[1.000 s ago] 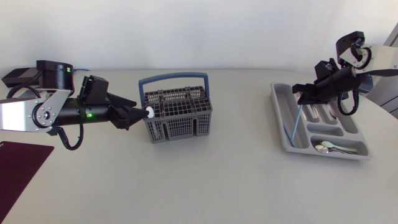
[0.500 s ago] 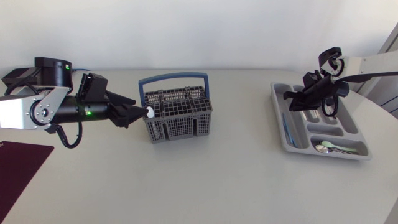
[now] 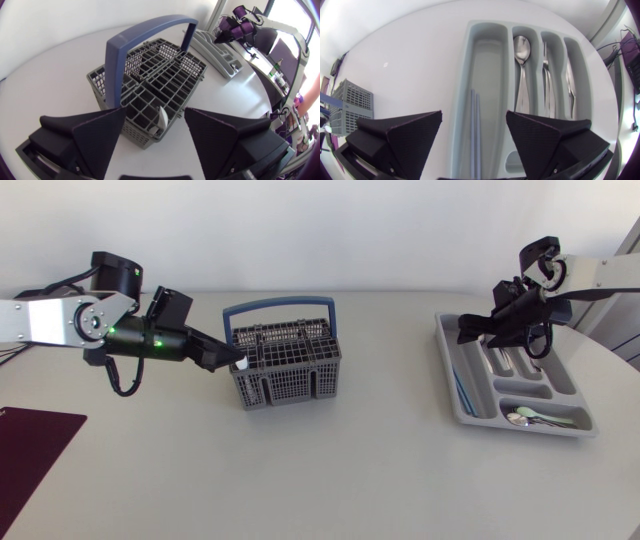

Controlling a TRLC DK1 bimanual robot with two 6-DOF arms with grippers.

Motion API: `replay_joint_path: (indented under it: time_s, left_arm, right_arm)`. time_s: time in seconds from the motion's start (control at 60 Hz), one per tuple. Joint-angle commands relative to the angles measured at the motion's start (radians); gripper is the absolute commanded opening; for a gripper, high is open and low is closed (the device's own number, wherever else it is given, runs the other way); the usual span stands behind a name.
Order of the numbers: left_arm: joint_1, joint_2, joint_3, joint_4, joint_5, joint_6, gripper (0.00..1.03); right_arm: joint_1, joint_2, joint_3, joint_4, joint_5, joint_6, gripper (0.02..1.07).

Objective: Transfer all utensils from the basket to the drawer tray.

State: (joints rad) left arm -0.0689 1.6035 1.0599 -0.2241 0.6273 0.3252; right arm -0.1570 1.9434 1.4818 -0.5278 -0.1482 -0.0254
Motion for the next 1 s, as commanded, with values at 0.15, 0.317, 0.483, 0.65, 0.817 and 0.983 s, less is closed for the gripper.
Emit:
replay_joint_path:
  time_s: [0.15, 0.317, 0.483, 0.65, 0.817, 0.983]
  left_arm:
    - [-0.012, 0.076, 0.08, -0.075, 0.002, 0.015, 0.59]
    - [-0.028, 0.075, 0.077, -0.087, 0.0, 0.017, 0.47]
    - [-0.042, 0.078, 0.074, -0.098, -0.021, 0.018, 0.25]
    - [-0.042, 0.07, 0.071, -0.106, -0.032, 0.017, 0.14]
    - [-0.042, 0.044, 0.058, -0.106, -0.032, 0.02, 0.1]
    - [-0.034, -0.01, 0.037, -0.103, -0.029, 0.014, 0.07]
  right_arm:
    - [0.083, -0.086, -0.084, 0.005, 0.032, 0.038, 1.02]
    - [0.128, -0.123, -0.121, 0.018, 0.053, 0.05, 1.02]
    - [0.16, -0.149, -0.144, 0.02, 0.065, 0.056, 1.02]
    - [0.191, -0.178, -0.179, 0.037, 0.088, 0.056, 1.02]
    - [0.223, -0.202, -0.226, 0.069, 0.111, 0.056, 1.02]
    - [0.24, -0.225, -0.253, 0.075, 0.116, 0.051, 1.02]
